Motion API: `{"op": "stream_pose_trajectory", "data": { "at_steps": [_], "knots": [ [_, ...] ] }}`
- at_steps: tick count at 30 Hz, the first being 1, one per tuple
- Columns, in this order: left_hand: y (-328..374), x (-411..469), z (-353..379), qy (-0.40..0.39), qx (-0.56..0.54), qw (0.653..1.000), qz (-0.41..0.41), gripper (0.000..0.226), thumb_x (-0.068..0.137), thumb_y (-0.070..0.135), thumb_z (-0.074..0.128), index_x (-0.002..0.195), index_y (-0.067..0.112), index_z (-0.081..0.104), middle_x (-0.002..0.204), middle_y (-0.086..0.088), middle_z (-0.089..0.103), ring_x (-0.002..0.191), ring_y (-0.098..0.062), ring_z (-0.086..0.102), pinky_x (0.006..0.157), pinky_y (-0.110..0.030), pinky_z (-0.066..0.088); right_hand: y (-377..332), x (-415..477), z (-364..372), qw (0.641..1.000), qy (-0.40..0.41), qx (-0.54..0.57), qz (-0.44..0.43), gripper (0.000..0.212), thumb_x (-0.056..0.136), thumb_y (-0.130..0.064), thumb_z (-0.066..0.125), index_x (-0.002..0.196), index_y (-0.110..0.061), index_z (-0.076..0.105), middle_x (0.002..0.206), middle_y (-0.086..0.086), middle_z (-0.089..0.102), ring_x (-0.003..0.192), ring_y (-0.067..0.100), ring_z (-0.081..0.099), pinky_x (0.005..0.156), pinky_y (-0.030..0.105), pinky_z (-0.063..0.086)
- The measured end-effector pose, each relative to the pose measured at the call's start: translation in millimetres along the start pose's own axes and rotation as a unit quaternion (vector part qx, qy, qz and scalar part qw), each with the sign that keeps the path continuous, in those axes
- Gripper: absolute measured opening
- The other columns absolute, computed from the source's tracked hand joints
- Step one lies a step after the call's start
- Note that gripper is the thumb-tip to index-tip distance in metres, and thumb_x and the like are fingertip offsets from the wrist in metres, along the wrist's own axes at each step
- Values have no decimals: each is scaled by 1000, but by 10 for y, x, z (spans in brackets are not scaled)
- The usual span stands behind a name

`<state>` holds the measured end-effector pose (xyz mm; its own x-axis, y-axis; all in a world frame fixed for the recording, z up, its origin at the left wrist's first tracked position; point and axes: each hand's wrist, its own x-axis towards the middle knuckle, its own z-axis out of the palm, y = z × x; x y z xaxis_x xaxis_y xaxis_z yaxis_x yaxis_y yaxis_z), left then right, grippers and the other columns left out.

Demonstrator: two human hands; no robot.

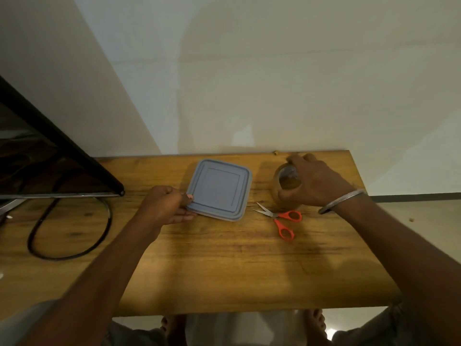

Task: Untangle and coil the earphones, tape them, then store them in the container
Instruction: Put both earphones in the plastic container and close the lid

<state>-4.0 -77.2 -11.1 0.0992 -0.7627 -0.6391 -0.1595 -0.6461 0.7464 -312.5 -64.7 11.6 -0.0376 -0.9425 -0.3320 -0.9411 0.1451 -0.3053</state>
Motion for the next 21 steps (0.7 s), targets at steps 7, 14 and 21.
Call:
{"op": "stream_pose_trajectory", "data": {
  "at_steps": [7, 14, 21],
  "knots": [
    [11, -87, 73, 1, -56, 997, 50, 8, 90, 1, 66, 94, 0, 59, 93, -23, 68, 71, -31, 75, 58, -29, 61, -158, -187, 6, 993, -86, -58, -63, 98, 72, -69, 72, 150, -25, 33, 142, 2, 42, 128, 27, 47, 100, 45, 49],
    [192, -299, 484, -28, -123, 983, 133, 10, 92, 3, 65, 90, 4, 55, 91, -18, 66, 77, -32, 75, 68, -32, 63, -18, -175, -205, 979, 62, 191, -31, 66, 86, -67, 59, 132, -19, 62, 133, 0, 64, 123, 18, 58, 94, 33, 47],
    [679, -421, 1510, -105, -74, 977, 172, 13, 89, 7, 71, 89, -1, 60, 86, -15, 71, 70, -26, 75, 67, -33, 63, 443, -97, -510, 902, 228, 357, 80, 33, 97, -35, 64, 118, -10, 71, 86, -2, 68, 60, 13, 67, 50, 21, 58]
  ]
}}
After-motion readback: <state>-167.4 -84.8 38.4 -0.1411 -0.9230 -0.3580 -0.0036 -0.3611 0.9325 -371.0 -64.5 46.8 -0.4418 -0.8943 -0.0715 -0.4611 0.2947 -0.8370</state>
